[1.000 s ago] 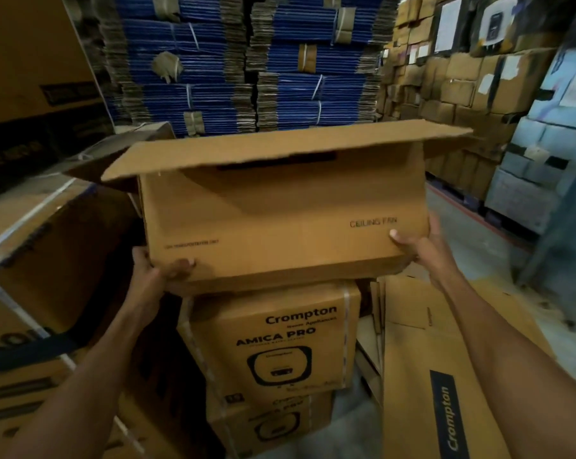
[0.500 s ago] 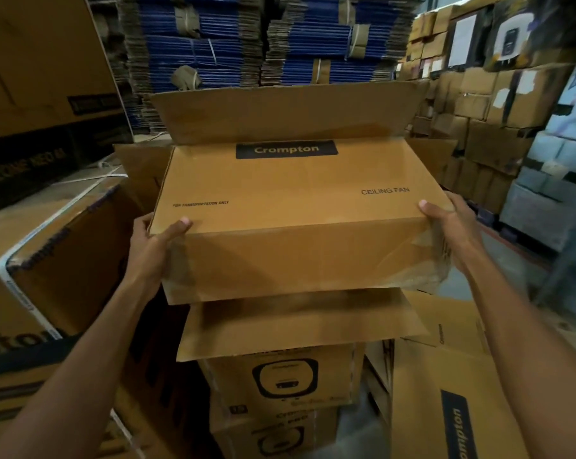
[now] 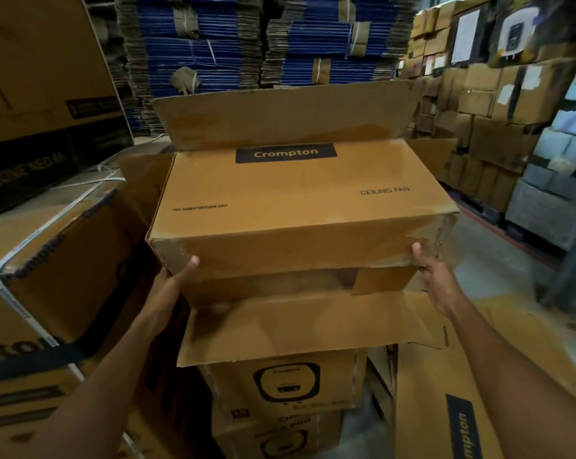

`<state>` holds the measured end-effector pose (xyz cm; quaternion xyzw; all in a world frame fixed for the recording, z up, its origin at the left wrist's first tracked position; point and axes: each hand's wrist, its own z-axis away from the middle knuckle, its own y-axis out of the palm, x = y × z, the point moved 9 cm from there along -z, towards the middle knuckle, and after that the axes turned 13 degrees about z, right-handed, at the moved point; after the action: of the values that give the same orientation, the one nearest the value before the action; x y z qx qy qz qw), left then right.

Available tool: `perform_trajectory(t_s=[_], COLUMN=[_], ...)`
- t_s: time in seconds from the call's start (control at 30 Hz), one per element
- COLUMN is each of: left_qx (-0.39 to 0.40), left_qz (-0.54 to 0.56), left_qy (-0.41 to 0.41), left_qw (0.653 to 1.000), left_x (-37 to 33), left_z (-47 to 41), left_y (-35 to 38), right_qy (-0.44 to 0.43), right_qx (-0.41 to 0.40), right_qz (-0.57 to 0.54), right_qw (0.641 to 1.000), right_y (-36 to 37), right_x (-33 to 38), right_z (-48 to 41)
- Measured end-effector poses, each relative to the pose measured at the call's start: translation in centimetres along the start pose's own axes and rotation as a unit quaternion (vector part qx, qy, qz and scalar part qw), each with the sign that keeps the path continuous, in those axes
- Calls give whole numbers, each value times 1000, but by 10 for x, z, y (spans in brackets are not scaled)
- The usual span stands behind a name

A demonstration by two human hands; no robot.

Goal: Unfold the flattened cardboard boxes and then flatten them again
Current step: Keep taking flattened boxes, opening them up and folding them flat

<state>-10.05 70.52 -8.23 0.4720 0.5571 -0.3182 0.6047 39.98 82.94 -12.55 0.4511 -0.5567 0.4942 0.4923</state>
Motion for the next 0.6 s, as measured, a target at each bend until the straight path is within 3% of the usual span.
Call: perform_trajectory(t_s=[0.13,0.27,0.6], left_qx=[-67,-53,-78], left_qz=[-38,-130,-273], left_qy=[29,76,164], left_qw=[997,987,945], left_x=[-23,-67,-164], left_z=[-4,-11,-18], left_y=[-2,11,22], right_qy=[-11,-13,-88], right_qx=[-99,-164,-195], right_qz=[66,118,223], right_qw=[993,979,951], right_y=[-15,-24,-32], right_x=[7,44,130], right_z=[-7,-8,-26])
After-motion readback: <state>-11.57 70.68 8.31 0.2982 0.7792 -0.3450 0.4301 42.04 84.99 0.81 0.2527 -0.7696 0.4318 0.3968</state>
